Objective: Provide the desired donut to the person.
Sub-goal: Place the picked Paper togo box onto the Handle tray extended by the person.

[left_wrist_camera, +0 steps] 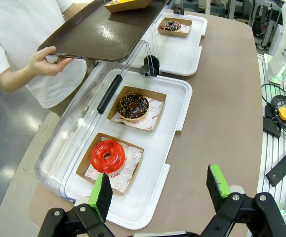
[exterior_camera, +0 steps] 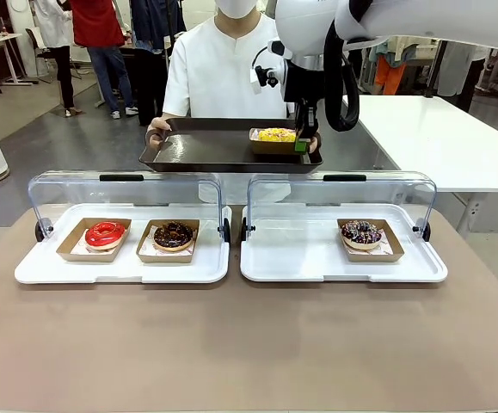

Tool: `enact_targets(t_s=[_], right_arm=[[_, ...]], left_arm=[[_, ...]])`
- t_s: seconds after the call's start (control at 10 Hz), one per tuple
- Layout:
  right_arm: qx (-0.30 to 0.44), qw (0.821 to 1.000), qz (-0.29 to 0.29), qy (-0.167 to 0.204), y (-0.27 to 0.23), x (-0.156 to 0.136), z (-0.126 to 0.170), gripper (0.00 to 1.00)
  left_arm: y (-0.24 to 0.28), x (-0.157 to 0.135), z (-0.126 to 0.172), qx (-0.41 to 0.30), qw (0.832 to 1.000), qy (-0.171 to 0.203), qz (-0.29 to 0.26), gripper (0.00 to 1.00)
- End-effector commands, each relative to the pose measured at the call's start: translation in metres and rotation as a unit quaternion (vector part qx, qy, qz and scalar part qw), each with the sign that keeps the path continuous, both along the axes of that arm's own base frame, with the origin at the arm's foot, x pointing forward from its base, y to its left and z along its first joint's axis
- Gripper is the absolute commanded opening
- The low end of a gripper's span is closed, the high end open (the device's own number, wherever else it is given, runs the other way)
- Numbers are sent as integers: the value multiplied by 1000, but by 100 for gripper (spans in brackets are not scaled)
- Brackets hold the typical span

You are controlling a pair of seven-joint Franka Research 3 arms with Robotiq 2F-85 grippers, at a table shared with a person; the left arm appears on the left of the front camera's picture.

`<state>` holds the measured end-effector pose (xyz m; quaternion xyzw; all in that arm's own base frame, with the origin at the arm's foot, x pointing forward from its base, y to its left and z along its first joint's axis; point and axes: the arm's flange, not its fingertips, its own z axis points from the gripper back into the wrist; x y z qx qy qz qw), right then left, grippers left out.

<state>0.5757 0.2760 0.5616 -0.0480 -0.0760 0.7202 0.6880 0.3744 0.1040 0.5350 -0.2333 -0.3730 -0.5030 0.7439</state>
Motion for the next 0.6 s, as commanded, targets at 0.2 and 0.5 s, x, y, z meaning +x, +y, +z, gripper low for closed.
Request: enact_targets(t_s=[0.2,0.5], right_arm=[[24,1000,10,2,-6,18,-7,1],[35,999,17,-6,-5,14,-2,76]], left_arm=[[1,0,0,-5,1000,-3,-2,100],[1,0,0,-5,1000,-3,-2,100]])
